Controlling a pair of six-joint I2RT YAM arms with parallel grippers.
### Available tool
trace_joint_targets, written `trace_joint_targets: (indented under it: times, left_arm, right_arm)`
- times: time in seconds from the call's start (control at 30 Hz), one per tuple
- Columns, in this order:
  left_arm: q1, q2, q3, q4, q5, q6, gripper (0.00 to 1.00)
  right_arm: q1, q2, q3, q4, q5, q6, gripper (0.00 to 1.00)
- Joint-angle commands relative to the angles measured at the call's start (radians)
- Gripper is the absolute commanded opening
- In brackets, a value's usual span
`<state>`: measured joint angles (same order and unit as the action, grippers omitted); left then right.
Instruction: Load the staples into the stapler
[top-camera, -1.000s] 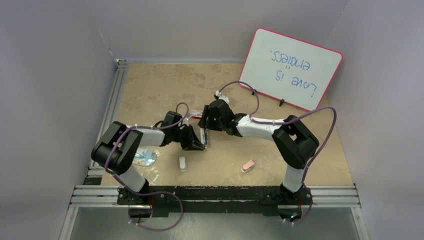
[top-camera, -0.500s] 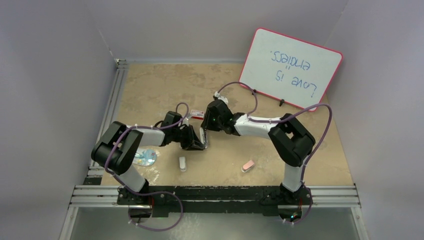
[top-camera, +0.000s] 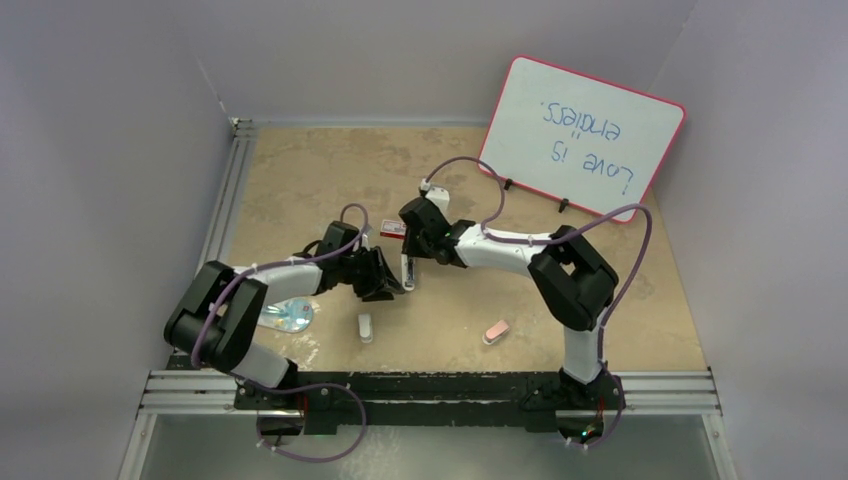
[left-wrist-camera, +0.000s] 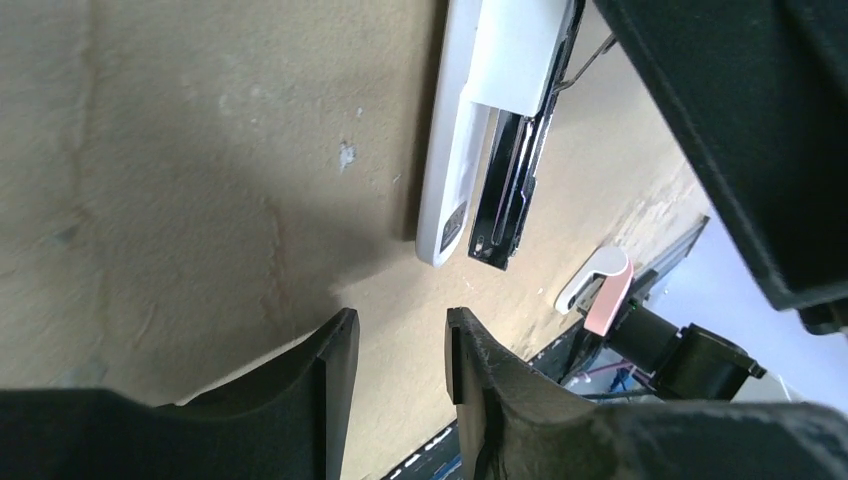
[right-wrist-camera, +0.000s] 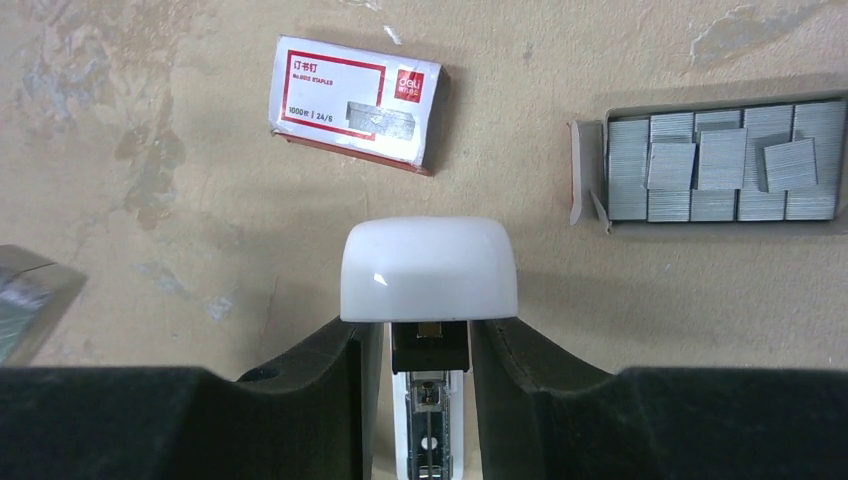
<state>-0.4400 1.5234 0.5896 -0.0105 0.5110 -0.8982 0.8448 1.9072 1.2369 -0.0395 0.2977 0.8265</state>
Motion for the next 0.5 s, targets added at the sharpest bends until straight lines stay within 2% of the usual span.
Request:
trace_joint_targets:
  times: [0.0, 0.2, 0.47]
  left_arm:
    - [-0.003, -0.100, 0.031, -0.082, -0.121, -0.001, 0.38]
    - [-0.003, -0.242, 0.049, -0.206, -0.306, -0.015, 0.39]
    - [-0.003, -0.400, 0.059, -0.313, -0.485, -0.020, 0.41]
  right_arm:
    - [0.036, 0.015, 0.079, -0.091, 0.147, -0.003, 0.29]
    - [0.078, 0.063, 0.171, -0.196, 0.241, 0.013, 0.34]
    - [0.107, 0.116, 0.248, -0.265, 0.274, 0.021, 0.41]
